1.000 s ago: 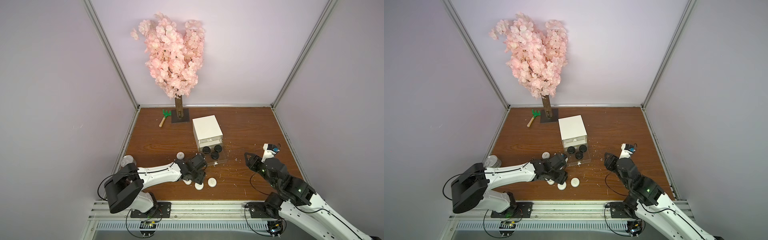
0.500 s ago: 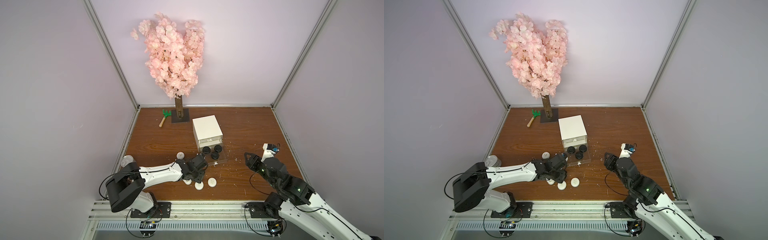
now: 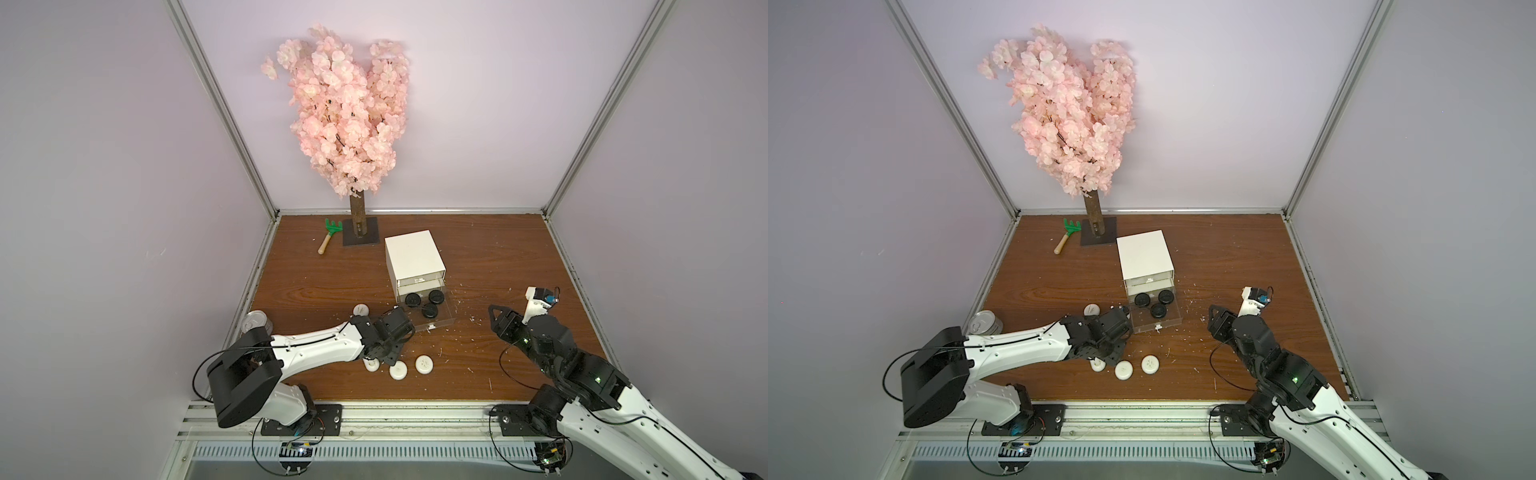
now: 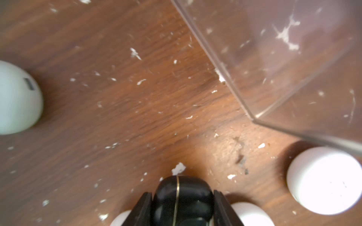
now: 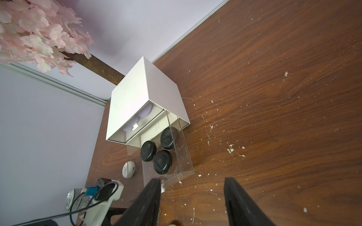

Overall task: Put the bluetooth earphones in the drawer according to color
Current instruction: Pick up the Bluetooth earphone from the center of the board, then place the bluetooth earphone in the drawer.

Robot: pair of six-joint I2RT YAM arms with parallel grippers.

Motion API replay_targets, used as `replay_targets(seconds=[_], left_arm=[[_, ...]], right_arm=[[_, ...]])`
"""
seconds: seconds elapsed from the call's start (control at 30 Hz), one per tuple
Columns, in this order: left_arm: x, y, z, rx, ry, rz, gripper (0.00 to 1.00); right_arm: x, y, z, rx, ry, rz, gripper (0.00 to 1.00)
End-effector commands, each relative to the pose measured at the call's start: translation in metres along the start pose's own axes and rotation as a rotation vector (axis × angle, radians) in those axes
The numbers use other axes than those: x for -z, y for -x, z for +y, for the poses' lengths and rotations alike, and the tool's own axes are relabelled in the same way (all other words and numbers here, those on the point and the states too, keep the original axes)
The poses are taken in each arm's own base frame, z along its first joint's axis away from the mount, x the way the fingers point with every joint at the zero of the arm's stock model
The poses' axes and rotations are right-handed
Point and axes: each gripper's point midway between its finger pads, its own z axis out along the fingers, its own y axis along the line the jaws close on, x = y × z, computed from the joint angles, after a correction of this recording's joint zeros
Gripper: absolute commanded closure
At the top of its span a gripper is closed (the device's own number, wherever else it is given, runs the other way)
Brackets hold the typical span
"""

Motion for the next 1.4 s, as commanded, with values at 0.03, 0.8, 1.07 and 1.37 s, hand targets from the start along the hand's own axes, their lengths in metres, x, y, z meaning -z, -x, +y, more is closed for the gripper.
replay_targets(seconds=[0.03, 0.8, 1.07, 1.37], left_arm=[[0.020, 0.009, 0.007, -0.013, 0.047, -0.024, 0.55], [0.132, 0.122, -0.056, -0.465, -0.111, -0.246, 0.57], [0.092, 0.124, -0.066, -0.584, -0.078, -0.150, 0.57], [0.061, 0.124, -0.066, -0.631, -0.037, -0.083, 0.57]], right_arm=[[0.006, 0.013, 0.015, -0.011, 0.054, -0.034, 0.41], [0.011, 0.014, 0.017, -0.028, 0.083, -0.036, 0.41], [0.012, 0.016, 0.016, -0.019, 0.076, -0.042, 0.41], [0.014, 0.019, 0.016, -0.018, 0.074, -0.048, 0.41]])
